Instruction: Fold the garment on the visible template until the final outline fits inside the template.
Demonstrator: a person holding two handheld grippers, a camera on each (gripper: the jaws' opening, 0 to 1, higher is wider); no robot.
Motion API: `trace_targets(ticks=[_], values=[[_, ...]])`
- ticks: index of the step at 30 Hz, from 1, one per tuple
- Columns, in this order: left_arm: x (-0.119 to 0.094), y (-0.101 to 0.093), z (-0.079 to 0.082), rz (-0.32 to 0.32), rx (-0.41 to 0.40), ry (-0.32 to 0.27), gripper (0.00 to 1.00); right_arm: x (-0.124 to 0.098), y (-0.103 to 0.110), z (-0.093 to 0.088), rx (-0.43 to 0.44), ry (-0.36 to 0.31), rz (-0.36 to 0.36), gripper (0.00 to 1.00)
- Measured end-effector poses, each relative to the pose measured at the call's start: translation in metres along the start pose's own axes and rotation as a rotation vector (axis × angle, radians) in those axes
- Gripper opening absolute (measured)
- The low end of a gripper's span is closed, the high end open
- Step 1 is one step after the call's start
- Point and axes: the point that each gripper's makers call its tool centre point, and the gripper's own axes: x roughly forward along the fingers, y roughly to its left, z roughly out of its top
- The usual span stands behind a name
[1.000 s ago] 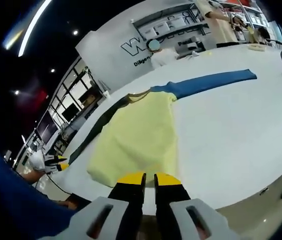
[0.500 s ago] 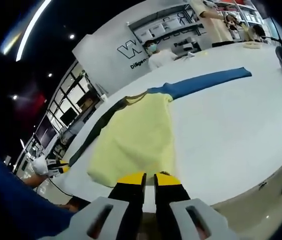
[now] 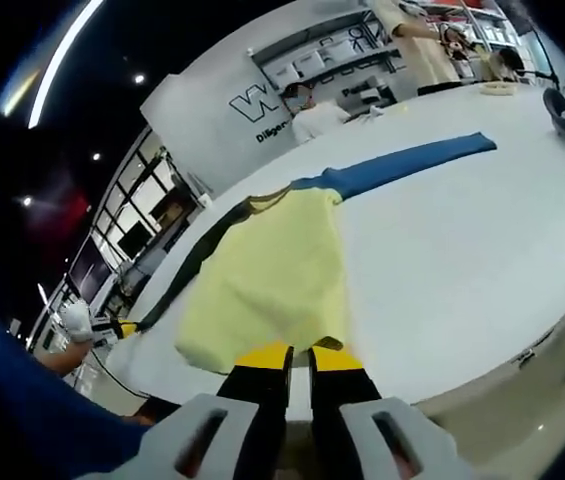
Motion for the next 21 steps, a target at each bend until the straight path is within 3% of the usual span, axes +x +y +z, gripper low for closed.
trace_targets(ticks=[5, 11, 12, 17, 18, 21], values=[[-0.002, 0.019, 0.017, -0.014, -0.156, -0.042, 0.05, 0.001, 0.001, -0.006, 0.003, 0.009, 0.003, 0.00], [0.003, 0.052, 0.025, 0.009, -0.356, -0.110, 0.04, 0.000, 0.000, -0.005, 0.015, -0.006, -0.002, 0.00], [0.002, 0.066, 0.034, 0.017, -0.463, -0.140, 0.04, 0.000, 0.002, -0.004, 0.018, -0.010, 0.000, 0.00], [0.004, 0.090, 0.047, 0.017, -0.609, -0.155, 0.04, -0.001, 0.006, -0.003, 0.011, -0.010, 0.001, 0.00], [0.008, 0.103, 0.038, 0.031, -0.655, -0.159, 0.04, -0.002, 0.007, -0.002, 0.013, -0.012, -0.003, 0.00], [0.013, 0.118, 0.036, 0.031, -0.737, -0.158, 0.04, -0.001, 0.005, -0.002, 0.016, -0.016, -0.012, 0.01]])
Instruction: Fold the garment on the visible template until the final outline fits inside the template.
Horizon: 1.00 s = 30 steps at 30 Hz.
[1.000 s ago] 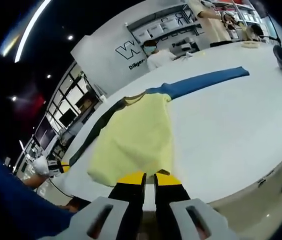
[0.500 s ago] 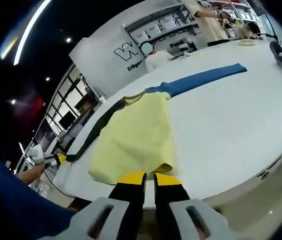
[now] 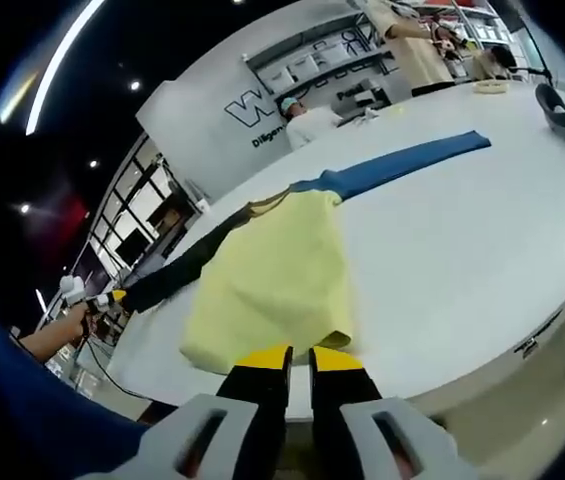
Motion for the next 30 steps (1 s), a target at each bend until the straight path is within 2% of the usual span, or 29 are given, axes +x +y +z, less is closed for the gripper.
trace_targets(ticks=[4, 8, 12, 14, 18, 20, 26, 30], values=[[0.011, 0.011, 0.002, 0.008, -0.093, 0.020, 0.04, 0.000, 0.001, -0.001, 0.000, 0.001, -0.008, 0.01], [0.028, 0.029, 0.000, 0.012, -0.100, 0.048, 0.04, -0.001, 0.002, -0.003, 0.003, 0.004, -0.015, 0.01], [0.033, 0.032, -0.005, 0.019, -0.119, 0.069, 0.04, -0.004, 0.008, -0.005, 0.010, -0.002, -0.028, 0.01], [0.042, 0.044, -0.005, 0.023, -0.128, 0.076, 0.04, -0.004, 0.011, -0.008, 0.015, -0.002, -0.038, 0.02], [0.050, 0.052, -0.004, 0.021, -0.105, 0.107, 0.04, -0.006, 0.009, -0.009, 0.021, -0.004, -0.051, 0.02], [0.047, 0.051, -0.006, 0.014, -0.098, 0.116, 0.04, -0.006, 0.011, -0.011, 0.026, -0.006, -0.059, 0.02], [0.063, 0.054, 0.019, -0.031, -0.089, 0.138, 0.04, -0.004, 0.020, -0.017, 0.028, -0.004, -0.073, 0.02], [0.070, 0.058, 0.019, -0.042, -0.084, 0.164, 0.04, -0.004, 0.019, -0.018, 0.033, -0.005, -0.080, 0.02]])
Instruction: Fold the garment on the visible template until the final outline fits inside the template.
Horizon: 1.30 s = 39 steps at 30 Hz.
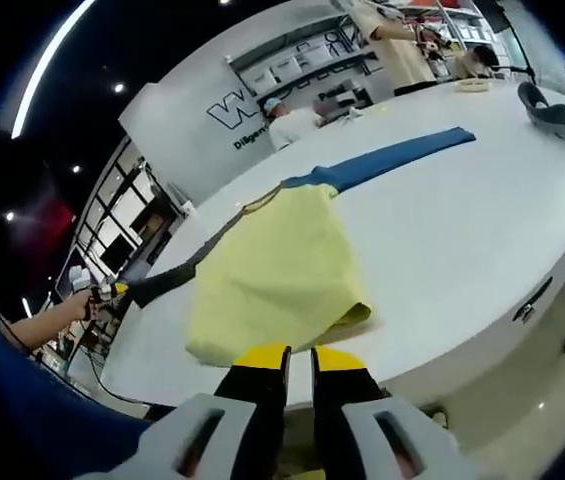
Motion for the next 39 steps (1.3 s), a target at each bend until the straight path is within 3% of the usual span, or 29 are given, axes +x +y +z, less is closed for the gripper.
trace_targets(ticks=[12, 21, 25, 34, 39], values=[[0.026, 0.011, -0.022, 0.016, 0.027, 0.106, 0.04, -0.007, 0.004, 0.001, 0.007, -0.017, -0.036, 0.02], [0.013, 0.015, -0.035, 0.005, 0.035, 0.083, 0.06, -0.001, 0.010, -0.006, 0.017, -0.010, -0.031, 0.02], [0.017, 0.024, -0.041, 0.005, 0.040, 0.086, 0.11, 0.004, 0.014, -0.006, 0.015, -0.005, -0.017, 0.02], [0.006, -0.002, -0.068, -0.016, 0.106, 0.093, 0.16, 0.006, 0.013, -0.007, 0.012, 0.004, -0.008, 0.02], [0.011, -0.004, -0.071, -0.030, 0.129, 0.095, 0.19, 0.005, 0.014, -0.008, 0.008, 0.007, -0.004, 0.02]])
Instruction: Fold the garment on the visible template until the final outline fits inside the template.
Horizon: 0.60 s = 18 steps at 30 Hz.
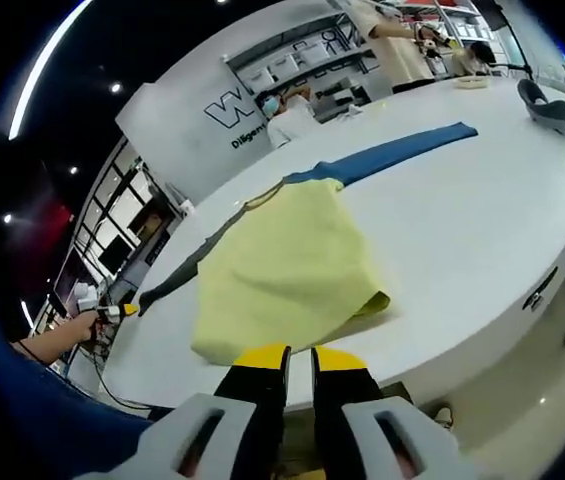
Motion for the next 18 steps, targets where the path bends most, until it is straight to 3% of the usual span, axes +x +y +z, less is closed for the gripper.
trace_targets(ticks=[8, 13, 15, 18], values=[[0.006, 0.002, -0.007, 0.018, 0.082, 0.040, 0.18, -0.006, 0.000, -0.001, 0.006, -0.010, -0.007, 0.02], [-0.005, -0.004, -0.012, 0.016, 0.124, 0.039, 0.03, -0.008, -0.002, -0.001, 0.008, -0.010, -0.013, 0.02], [-0.005, -0.005, -0.012, 0.033, 0.176, 0.031, 0.03, -0.008, -0.001, -0.002, 0.010, -0.009, -0.012, 0.02], [-0.006, -0.010, -0.015, 0.036, 0.164, 0.033, 0.03, -0.005, -0.002, -0.001, 0.011, -0.008, -0.008, 0.02]])
